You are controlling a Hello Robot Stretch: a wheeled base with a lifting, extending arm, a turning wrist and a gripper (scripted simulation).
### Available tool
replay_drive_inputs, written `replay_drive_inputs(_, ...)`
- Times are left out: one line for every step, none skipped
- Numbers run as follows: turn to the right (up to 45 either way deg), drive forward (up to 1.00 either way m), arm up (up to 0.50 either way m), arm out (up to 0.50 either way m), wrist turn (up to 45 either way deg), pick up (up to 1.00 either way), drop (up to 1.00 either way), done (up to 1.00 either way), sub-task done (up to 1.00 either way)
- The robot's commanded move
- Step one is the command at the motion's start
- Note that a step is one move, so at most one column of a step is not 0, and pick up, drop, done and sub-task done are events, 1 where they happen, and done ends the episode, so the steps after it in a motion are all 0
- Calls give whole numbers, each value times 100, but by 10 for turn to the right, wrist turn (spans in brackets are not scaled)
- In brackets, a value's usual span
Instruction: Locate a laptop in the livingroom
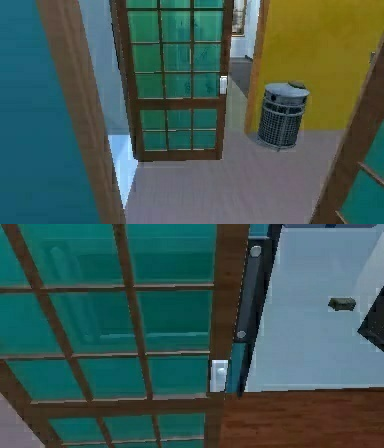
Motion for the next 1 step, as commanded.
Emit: replay_drive_inputs(0,55,0,0,0,0,0,0,0)
